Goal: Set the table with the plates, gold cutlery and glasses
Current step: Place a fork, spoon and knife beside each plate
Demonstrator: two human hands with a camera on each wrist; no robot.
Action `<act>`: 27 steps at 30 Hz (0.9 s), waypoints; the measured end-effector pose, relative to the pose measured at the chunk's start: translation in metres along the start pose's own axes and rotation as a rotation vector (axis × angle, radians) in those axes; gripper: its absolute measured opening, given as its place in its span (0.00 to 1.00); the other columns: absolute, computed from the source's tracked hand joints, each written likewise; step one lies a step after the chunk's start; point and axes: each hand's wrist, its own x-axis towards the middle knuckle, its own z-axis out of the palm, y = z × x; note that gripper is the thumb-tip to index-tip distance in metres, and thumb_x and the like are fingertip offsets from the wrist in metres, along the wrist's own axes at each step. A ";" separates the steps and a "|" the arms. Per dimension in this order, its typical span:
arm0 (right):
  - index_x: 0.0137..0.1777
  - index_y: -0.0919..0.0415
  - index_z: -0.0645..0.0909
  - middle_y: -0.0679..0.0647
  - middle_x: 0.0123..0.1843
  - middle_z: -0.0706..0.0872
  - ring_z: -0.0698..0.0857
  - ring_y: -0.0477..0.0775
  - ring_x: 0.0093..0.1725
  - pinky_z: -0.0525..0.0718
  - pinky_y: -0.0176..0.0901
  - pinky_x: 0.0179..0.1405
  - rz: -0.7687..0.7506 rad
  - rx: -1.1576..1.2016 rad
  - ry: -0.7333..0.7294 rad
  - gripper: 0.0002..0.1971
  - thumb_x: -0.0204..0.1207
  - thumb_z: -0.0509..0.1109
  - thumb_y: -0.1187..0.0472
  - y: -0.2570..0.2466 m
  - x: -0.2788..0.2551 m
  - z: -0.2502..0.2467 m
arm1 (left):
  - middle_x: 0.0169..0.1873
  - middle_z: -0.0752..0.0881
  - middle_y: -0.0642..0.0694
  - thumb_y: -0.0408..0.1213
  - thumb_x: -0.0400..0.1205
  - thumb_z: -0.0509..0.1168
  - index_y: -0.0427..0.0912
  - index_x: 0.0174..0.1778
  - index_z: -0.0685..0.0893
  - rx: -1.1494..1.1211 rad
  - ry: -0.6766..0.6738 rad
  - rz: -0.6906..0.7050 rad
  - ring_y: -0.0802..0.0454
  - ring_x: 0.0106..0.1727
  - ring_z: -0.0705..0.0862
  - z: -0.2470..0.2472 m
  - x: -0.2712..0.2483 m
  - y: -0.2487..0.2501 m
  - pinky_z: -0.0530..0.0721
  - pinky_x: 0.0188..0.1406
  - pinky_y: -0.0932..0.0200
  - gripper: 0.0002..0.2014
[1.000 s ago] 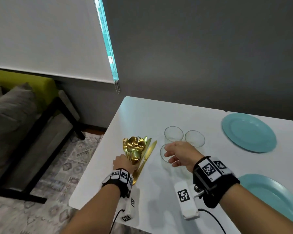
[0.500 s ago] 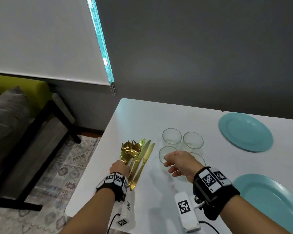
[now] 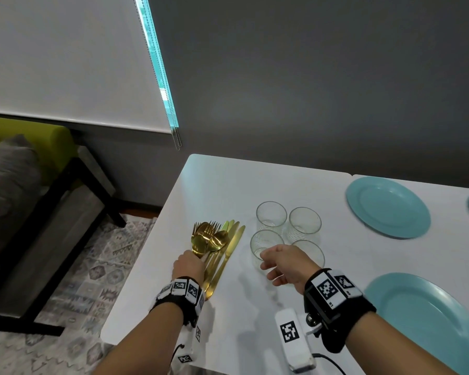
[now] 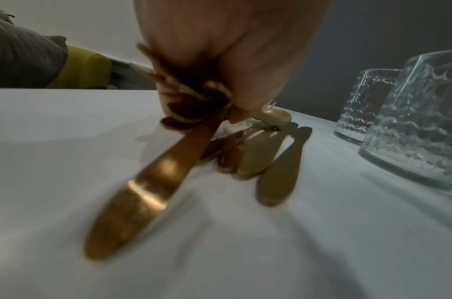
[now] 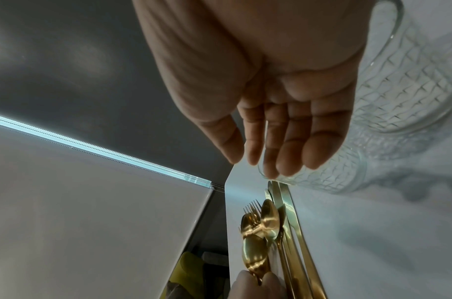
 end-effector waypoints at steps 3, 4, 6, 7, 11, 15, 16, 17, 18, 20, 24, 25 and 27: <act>0.42 0.59 0.78 0.55 0.40 0.83 0.78 0.50 0.28 0.77 0.39 0.26 -0.001 -0.011 -0.001 0.04 0.79 0.66 0.61 0.001 -0.001 0.001 | 0.58 0.81 0.37 0.41 0.84 0.56 0.35 0.58 0.74 -0.072 -0.009 -0.012 0.39 0.59 0.81 -0.008 -0.002 0.002 0.75 0.54 0.51 0.13; 0.42 0.59 0.78 0.55 0.40 0.84 0.78 0.50 0.28 0.77 0.39 0.26 -0.001 -0.018 -0.002 0.04 0.79 0.66 0.61 0.001 -0.001 0.001 | 0.57 0.80 0.36 0.37 0.83 0.56 0.34 0.58 0.74 -0.094 -0.012 -0.009 0.38 0.58 0.81 -0.011 -0.002 0.003 0.75 0.53 0.51 0.11; 0.42 0.59 0.78 0.55 0.40 0.84 0.78 0.50 0.29 0.77 0.38 0.27 -0.003 -0.035 -0.005 0.04 0.79 0.66 0.62 0.001 -0.002 0.003 | 0.52 0.80 0.36 0.33 0.82 0.56 0.33 0.54 0.73 -0.153 -0.021 0.041 0.40 0.51 0.80 -0.019 -0.001 0.005 0.75 0.49 0.52 0.08; 0.43 0.59 0.78 0.55 0.41 0.84 0.78 0.50 0.30 0.77 0.38 0.27 -0.007 -0.045 -0.009 0.04 0.79 0.66 0.61 0.001 -0.002 0.005 | 0.47 0.79 0.38 0.33 0.83 0.56 0.34 0.53 0.72 -0.181 -0.031 0.086 0.42 0.48 0.79 -0.024 -0.002 0.006 0.74 0.46 0.53 0.07; 0.44 0.59 0.79 0.54 0.41 0.83 0.79 0.49 0.31 0.78 0.37 0.28 -0.051 -0.094 -0.029 0.04 0.79 0.65 0.61 -0.005 -0.005 0.015 | 0.35 0.79 0.42 0.37 0.84 0.56 0.33 0.47 0.75 -0.314 -0.073 0.214 0.43 0.41 0.80 -0.040 -0.012 0.013 0.81 0.45 0.49 0.10; 0.46 0.55 0.79 0.52 0.45 0.83 0.80 0.48 0.35 0.78 0.36 0.30 -0.136 -0.233 -0.053 0.01 0.77 0.68 0.59 -0.010 -0.007 0.031 | 0.27 0.80 0.44 0.37 0.84 0.57 0.36 0.36 0.82 -0.541 -0.124 0.253 0.47 0.30 0.78 -0.053 -0.031 0.029 0.79 0.41 0.52 0.15; 0.50 0.54 0.79 0.51 0.47 0.83 0.80 0.48 0.37 0.78 0.35 0.31 -0.163 -0.283 -0.051 0.05 0.76 0.70 0.58 -0.011 -0.007 0.035 | 0.26 0.80 0.44 0.37 0.84 0.57 0.37 0.34 0.81 -0.575 -0.138 0.262 0.46 0.29 0.78 -0.056 -0.036 0.034 0.78 0.41 0.51 0.15; 0.54 0.54 0.79 0.50 0.49 0.82 0.80 0.48 0.39 0.78 0.34 0.31 -0.192 -0.334 -0.047 0.09 0.76 0.71 0.57 -0.013 -0.008 0.039 | 0.25 0.80 0.43 0.37 0.84 0.57 0.37 0.33 0.81 -0.602 -0.156 0.274 0.46 0.29 0.78 -0.058 -0.041 0.039 0.78 0.41 0.50 0.15; 0.58 0.54 0.79 0.49 0.51 0.82 0.80 0.47 0.41 0.77 0.32 0.31 -0.224 -0.379 -0.044 0.12 0.75 0.71 0.56 -0.014 -0.008 0.042 | 0.25 0.79 0.43 0.37 0.84 0.57 0.37 0.33 0.81 -0.624 -0.173 0.288 0.45 0.29 0.78 -0.060 -0.045 0.042 0.79 0.41 0.49 0.16; 0.62 0.56 0.79 0.50 0.54 0.83 0.80 0.46 0.43 0.75 0.30 0.29 -0.302 -0.450 -0.013 0.16 0.75 0.72 0.56 -0.016 -0.011 0.047 | 0.24 0.79 0.43 0.38 0.84 0.58 0.37 0.33 0.81 -0.635 -0.197 0.316 0.47 0.26 0.77 -0.063 -0.053 0.048 0.79 0.38 0.51 0.16; 0.59 0.58 0.82 0.47 0.43 0.82 0.79 0.45 0.41 0.70 0.26 0.29 -0.387 -0.461 0.077 0.14 0.75 0.72 0.56 -0.016 -0.014 0.048 | 0.25 0.80 0.44 0.40 0.84 0.59 0.36 0.35 0.80 -0.616 -0.214 0.349 0.49 0.28 0.78 -0.062 -0.064 0.052 0.80 0.39 0.51 0.15; 0.59 0.58 0.81 0.47 0.41 0.80 0.78 0.44 0.37 0.71 0.27 0.27 -0.386 -0.448 0.080 0.13 0.76 0.71 0.56 -0.016 -0.015 0.047 | 0.26 0.80 0.43 0.40 0.84 0.60 0.35 0.37 0.81 -0.620 -0.211 0.355 0.49 0.29 0.78 -0.061 -0.066 0.053 0.80 0.39 0.52 0.15; 0.60 0.57 0.80 0.48 0.38 0.78 0.75 0.43 0.31 0.71 0.31 0.24 -0.390 -0.439 0.078 0.11 0.79 0.68 0.56 -0.014 -0.018 0.046 | 0.28 0.81 0.42 0.42 0.84 0.61 0.32 0.42 0.80 -0.633 -0.221 0.370 0.49 0.30 0.80 -0.060 -0.070 0.056 0.80 0.36 0.54 0.14</act>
